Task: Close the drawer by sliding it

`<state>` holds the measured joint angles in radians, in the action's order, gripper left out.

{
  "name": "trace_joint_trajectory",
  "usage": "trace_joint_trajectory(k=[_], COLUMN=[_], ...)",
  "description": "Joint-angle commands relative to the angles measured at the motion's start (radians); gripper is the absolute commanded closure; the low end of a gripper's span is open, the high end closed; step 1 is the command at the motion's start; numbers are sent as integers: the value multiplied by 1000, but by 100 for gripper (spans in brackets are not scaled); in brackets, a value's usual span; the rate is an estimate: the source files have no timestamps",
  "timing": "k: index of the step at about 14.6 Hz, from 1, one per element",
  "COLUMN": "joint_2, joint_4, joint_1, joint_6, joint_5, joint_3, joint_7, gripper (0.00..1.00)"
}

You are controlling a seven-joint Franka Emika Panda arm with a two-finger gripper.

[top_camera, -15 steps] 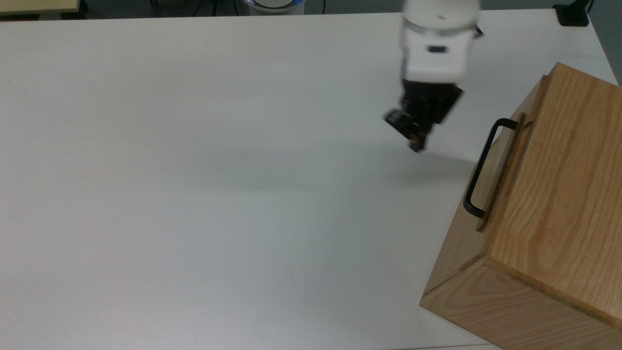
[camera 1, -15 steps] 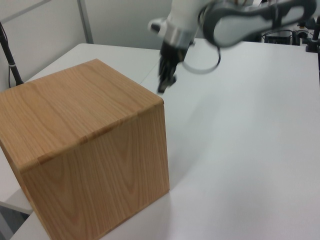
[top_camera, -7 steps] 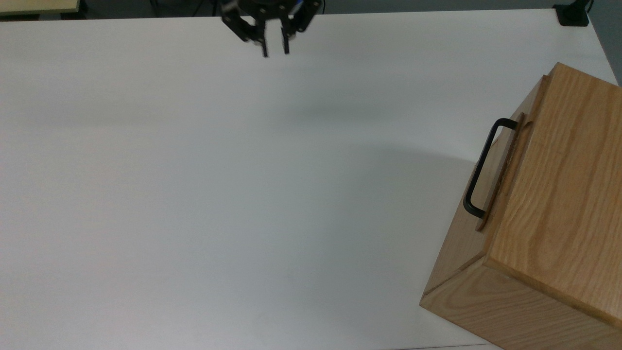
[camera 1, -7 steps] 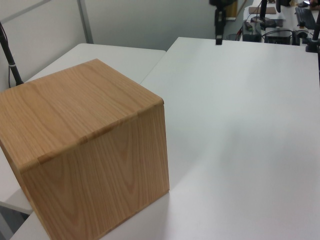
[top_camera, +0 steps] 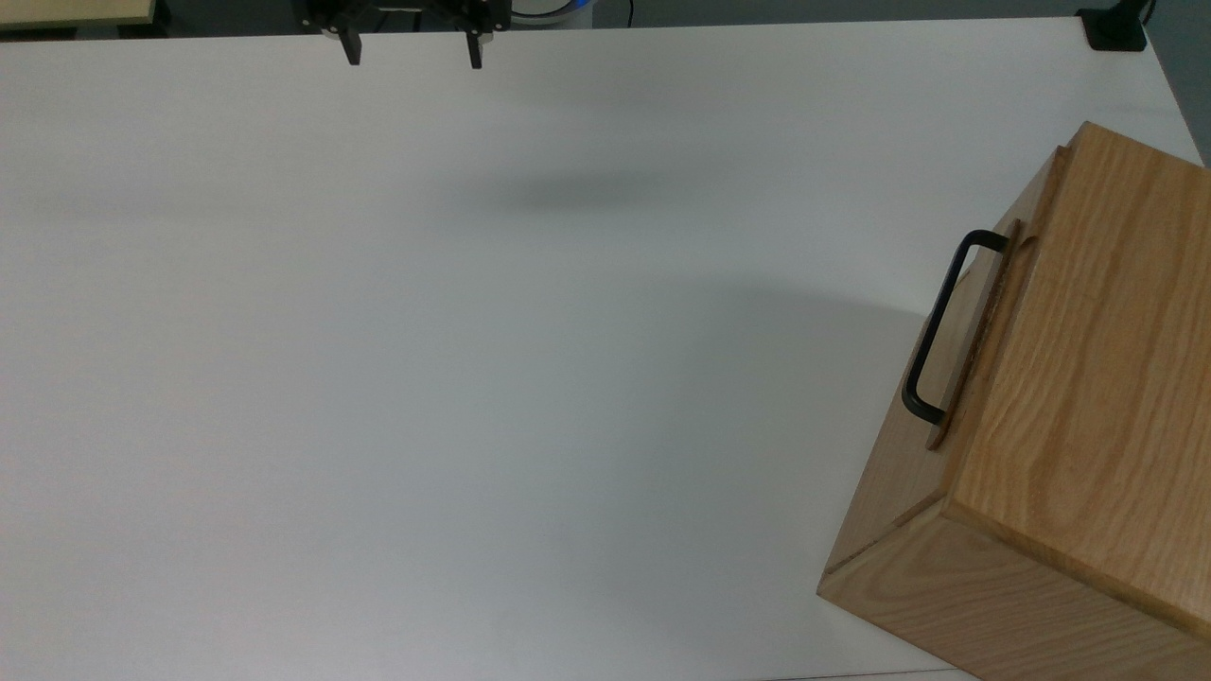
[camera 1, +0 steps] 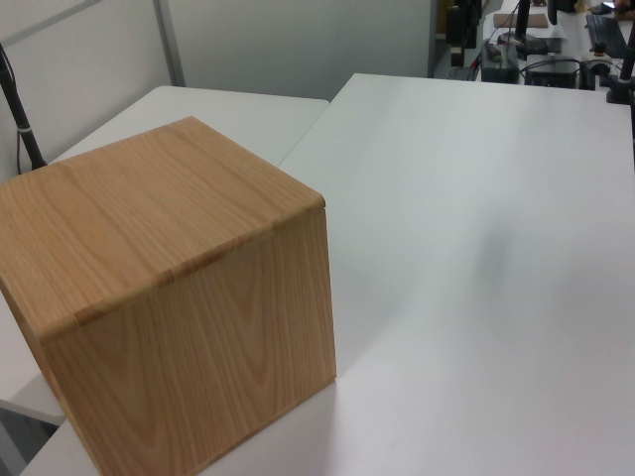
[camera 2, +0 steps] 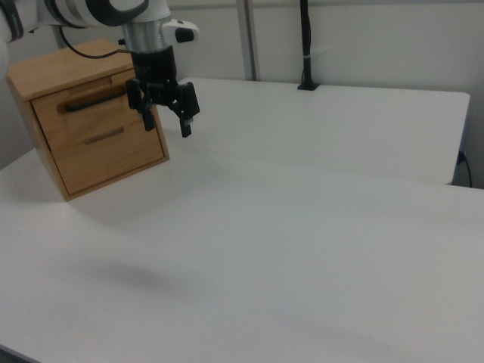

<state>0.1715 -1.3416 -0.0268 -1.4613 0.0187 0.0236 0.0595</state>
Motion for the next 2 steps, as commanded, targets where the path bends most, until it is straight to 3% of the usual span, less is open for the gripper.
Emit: trace_joint_trajectory(k=[1, 2], joint_2=[-29, -23], joint_4=[-31, -33], joint_1=[7, 7], joint_6=[7, 3], joint_5=[10, 9], joint_3=[6, 6], joint_7=[3, -1], gripper=[0, 0])
